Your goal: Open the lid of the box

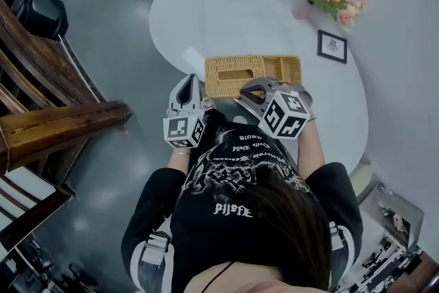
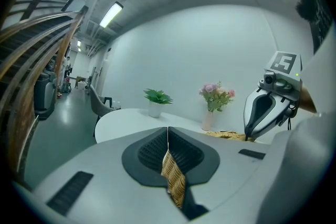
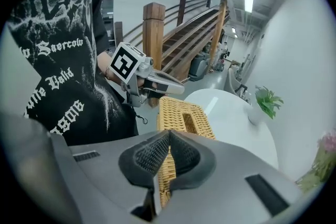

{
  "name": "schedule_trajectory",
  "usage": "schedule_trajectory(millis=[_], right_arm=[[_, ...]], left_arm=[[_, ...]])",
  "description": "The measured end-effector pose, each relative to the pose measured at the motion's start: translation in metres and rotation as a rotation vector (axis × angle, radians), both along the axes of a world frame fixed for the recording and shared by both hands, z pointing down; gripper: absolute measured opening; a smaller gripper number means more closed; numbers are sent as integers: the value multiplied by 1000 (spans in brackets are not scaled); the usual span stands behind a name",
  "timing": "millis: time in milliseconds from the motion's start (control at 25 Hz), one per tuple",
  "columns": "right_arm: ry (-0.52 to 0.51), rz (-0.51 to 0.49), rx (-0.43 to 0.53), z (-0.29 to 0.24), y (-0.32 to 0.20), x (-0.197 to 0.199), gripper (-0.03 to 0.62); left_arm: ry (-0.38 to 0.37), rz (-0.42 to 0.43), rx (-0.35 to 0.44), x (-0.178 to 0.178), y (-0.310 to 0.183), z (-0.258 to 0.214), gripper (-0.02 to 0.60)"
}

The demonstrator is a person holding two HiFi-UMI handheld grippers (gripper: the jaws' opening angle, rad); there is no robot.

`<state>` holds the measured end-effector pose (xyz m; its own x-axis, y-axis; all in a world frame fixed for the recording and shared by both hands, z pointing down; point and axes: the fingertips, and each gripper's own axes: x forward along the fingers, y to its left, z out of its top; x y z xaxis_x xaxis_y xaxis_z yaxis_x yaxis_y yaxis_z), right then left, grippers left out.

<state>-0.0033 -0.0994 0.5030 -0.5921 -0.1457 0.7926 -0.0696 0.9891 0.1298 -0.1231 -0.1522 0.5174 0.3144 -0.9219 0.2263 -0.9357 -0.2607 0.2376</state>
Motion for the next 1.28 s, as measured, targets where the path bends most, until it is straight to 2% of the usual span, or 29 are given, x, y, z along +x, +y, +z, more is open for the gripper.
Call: schedule_trajectory(millis=[400,720,1280], right_arm=[[-69,23,34,-37,-28,-4,32],[-85,9,60,-52,-40,-5,32],[-81,34,178,-80,-87,-9,32]], left_arm=[[6,13,17,-1,-18,-3,23],[10,22,16,-3,-28,-2,23],[11,36,20,-12,-37,-2,23]])
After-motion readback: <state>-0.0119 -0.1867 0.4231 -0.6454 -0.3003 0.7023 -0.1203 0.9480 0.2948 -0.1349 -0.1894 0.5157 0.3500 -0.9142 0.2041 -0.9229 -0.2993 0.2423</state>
